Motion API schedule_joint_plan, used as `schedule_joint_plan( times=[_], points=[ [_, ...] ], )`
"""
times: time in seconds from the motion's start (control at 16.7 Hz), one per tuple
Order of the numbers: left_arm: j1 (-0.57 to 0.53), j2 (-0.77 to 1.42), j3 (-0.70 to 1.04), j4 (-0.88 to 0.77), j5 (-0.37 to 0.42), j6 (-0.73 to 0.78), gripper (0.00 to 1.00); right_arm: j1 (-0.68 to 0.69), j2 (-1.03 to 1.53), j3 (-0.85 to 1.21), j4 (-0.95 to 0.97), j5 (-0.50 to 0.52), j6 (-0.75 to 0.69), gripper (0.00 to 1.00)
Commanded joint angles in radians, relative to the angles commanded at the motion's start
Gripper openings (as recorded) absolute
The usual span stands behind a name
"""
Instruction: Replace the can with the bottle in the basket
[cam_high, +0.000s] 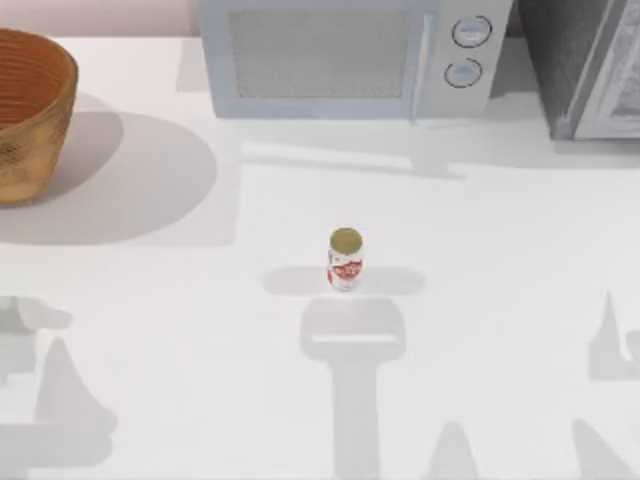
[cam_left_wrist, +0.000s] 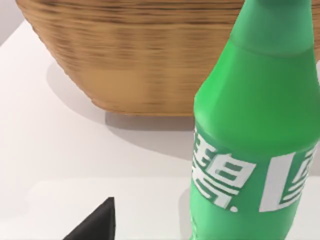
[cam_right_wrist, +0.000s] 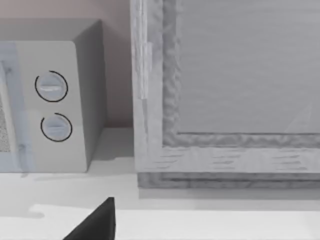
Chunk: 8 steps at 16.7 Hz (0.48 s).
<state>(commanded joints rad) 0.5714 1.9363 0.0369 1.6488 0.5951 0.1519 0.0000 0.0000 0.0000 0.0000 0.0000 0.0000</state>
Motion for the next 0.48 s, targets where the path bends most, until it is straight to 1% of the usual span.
schedule_joint_plan(
  times=[0.18, 0.48],
  points=[
    [-0.015, 0.007, 0.015, -0.007, -0.014, -0.004, 1.00, 0.000, 0.000, 0.000, 0.000, 0.000, 0.000, 1.00],
    [-0.114, 0.084, 0.152, -0.050, -0.109, -0.032, 1.00, 0.000, 0.000, 0.000, 0.000, 0.000, 0.000, 1.00]
  ],
)
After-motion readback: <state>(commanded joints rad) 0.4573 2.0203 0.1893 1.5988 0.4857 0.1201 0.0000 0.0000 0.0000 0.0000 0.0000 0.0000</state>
